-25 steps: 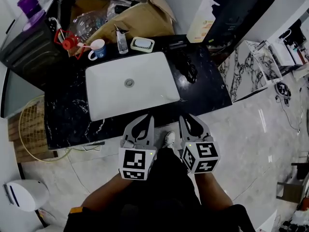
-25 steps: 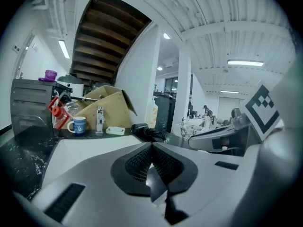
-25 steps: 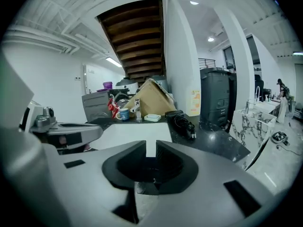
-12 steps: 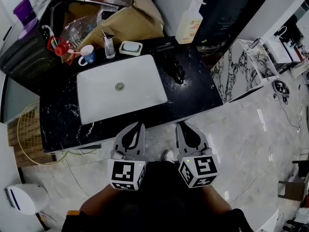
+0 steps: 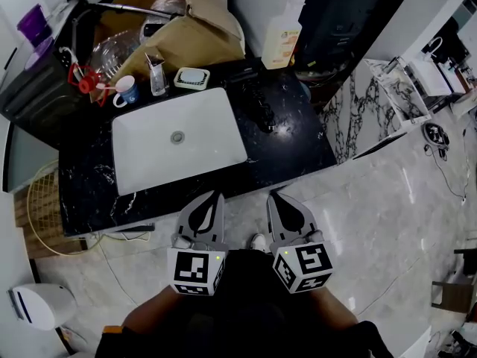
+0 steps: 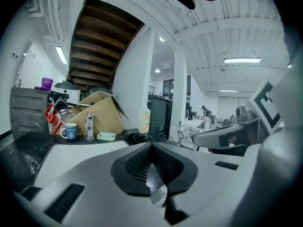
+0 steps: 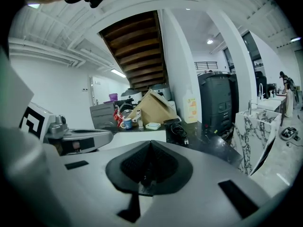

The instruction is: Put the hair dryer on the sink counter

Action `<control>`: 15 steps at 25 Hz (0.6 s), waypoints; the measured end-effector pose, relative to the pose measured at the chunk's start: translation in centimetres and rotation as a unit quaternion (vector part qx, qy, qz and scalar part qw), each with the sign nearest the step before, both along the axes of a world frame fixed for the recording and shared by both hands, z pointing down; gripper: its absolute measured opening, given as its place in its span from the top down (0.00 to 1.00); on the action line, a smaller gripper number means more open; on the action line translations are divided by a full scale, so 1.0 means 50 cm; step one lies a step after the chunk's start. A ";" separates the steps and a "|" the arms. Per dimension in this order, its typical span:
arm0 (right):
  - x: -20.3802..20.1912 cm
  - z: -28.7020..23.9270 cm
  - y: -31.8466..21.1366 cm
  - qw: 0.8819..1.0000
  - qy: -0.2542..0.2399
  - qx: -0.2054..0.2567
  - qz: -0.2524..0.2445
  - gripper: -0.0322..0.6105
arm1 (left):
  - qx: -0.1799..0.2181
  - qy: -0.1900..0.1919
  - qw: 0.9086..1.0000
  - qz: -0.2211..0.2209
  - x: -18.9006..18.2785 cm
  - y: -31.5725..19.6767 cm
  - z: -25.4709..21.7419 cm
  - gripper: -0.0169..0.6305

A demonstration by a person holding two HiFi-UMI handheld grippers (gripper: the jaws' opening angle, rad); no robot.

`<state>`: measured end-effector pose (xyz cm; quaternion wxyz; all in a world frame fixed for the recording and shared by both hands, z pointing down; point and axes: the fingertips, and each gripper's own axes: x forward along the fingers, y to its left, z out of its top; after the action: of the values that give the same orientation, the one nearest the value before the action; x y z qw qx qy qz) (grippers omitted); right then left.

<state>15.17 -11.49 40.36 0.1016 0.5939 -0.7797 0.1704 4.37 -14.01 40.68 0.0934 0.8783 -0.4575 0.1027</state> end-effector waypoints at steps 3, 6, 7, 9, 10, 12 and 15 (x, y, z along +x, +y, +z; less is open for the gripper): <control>0.005 0.002 -0.001 1.000 -0.002 -0.002 -0.002 0.93 | 0.000 -0.003 1.000 0.000 0.006 -0.001 -0.001 0.96; 0.008 0.007 -0.001 1.000 -0.007 -0.004 -0.002 0.93 | -0.004 -0.007 1.000 0.002 0.011 0.002 0.005 0.96; 0.008 0.009 0.000 1.000 -0.007 -0.005 -0.002 0.93 | -0.004 -0.007 1.000 0.002 0.012 0.002 0.006 0.96; 0.006 0.011 0.000 1.000 -0.009 -0.006 -0.002 0.93 | -0.001 -0.008 1.000 0.003 0.012 0.001 0.005 0.96; 0.005 0.012 0.000 1.000 -0.009 -0.006 -0.002 0.93 | -0.001 -0.008 1.000 0.003 0.011 0.001 0.006 0.96; 0.004 0.013 0.000 1.000 -0.010 -0.007 -0.001 0.93 | -0.002 -0.008 1.000 0.004 0.009 0.001 0.008 0.96; 0.001 0.015 0.000 1.000 -0.011 -0.008 0.002 0.93 | -0.004 -0.008 1.000 0.006 0.007 0.001 0.009 0.96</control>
<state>15.21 -11.47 41.13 0.0977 0.5924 -0.7783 0.1837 4.72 -13.99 41.15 0.0923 0.8798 -0.4525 0.1124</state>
